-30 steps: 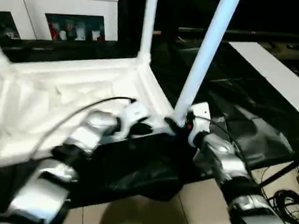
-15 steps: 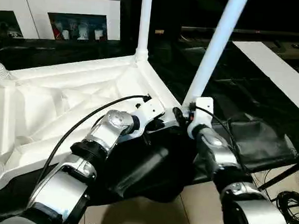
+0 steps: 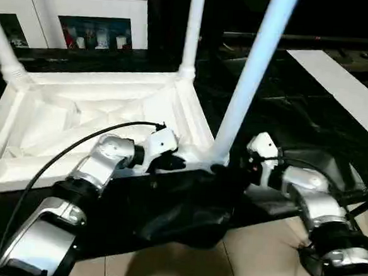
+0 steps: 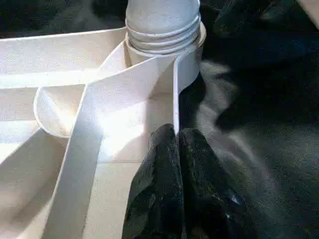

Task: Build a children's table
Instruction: Rotate leg to tighten

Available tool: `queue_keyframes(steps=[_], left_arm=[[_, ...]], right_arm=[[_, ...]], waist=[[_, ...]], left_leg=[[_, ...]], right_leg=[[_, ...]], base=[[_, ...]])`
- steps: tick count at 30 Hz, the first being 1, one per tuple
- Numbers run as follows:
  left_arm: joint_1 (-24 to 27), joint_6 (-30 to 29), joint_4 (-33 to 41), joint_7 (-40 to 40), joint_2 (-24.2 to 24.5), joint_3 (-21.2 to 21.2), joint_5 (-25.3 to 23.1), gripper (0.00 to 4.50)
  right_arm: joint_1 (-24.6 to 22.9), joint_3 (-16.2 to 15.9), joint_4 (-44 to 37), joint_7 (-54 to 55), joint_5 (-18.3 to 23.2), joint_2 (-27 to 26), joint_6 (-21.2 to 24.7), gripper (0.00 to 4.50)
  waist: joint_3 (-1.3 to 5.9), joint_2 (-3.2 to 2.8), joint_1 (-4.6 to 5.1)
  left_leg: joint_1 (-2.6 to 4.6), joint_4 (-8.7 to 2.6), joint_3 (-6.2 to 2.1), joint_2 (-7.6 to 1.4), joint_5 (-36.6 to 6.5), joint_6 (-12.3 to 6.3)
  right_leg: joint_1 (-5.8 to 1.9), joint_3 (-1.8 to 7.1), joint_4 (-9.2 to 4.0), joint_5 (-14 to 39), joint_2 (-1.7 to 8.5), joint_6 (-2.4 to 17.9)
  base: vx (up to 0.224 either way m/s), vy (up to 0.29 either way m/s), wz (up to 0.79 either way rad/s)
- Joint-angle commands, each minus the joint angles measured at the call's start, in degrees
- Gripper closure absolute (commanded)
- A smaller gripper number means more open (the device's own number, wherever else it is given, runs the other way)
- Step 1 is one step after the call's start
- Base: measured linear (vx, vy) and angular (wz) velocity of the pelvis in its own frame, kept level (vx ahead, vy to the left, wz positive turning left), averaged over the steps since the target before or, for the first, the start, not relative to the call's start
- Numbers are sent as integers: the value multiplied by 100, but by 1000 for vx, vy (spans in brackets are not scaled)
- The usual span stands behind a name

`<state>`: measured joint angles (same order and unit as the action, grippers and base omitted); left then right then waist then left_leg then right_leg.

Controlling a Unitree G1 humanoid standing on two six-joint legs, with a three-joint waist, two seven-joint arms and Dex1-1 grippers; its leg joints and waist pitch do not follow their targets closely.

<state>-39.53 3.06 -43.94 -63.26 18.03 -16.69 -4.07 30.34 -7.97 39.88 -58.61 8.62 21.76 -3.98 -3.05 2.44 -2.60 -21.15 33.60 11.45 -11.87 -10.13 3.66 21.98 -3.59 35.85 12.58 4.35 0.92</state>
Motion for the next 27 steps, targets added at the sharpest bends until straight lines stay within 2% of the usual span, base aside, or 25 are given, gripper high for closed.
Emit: queue_keyframes(steps=[1, 5, 9, 15, 17, 21, 27], left_arm=[[200, -66, 232, -645, -6, -217, 237, 450], [255, -107, 381, -915, 99, -219, 274, 450], [280, -97, 393, -986, 164, -228, 243, 450], [360, -143, 480, -997, 210, -227, 219, 450], [393, -190, 545, -1015, 231, -227, 231, 450], [435, -232, 596, -1052, 251, -221, 236, 450], [466, -263, 599, -1058, 269, -241, 212, 450]], right_arm=[[-121, -189, -287, -503, 58, 168, 220, 67], [-173, -266, -421, -672, 101, 253, 341, 67], [-137, -214, -413, -689, 116, 195, 344, 67], [-130, -203, -437, -745, 95, 141, 423, 113], [-131, -203, -454, -753, 111, 140, 463, 142], [-135, -187, -446, -750, 148, 114, 491, 173], [-162, -115, -386, -615, 152, 18, 516, 183]], waist=[[342, 4, -25], [345, 3, -91], [340, 0, -97], [354, 26, -89], [356, 27, -87], [350, 34, -84], [354, 31, -72]], left_leg=[[79, -357, -87, -226, -1072, -426], [90, -352, -66, -225, -990, -398], [89, -362, -76, -220, -1006, -342], [74, -345, -72, -211, -823, -389], [75, -341, -70, -212, -779, -414], [71, -342, -70, -208, -805, -410], [71, -341, -71, -207, -794, -387]], right_leg=[[-239, 280, -438, 510, 391, 1465], [-210, 282, -424, 440, 384, 1480], [-208, 282, -430, 531, 396, 1427], [-223, 285, -402, 349, 394, 1421], [-223, 281, -393, 288, 391, 1437], [-226, 280, -404, 404, 393, 1407], [-226, 283, -401, 417, 392, 1394]], base=[[0, 0, 0], [0, 0, 0], [0, 0, 0], [0, 0, 0], [0, 0, 0], [0, 0, 0], [0, 0, 0]])
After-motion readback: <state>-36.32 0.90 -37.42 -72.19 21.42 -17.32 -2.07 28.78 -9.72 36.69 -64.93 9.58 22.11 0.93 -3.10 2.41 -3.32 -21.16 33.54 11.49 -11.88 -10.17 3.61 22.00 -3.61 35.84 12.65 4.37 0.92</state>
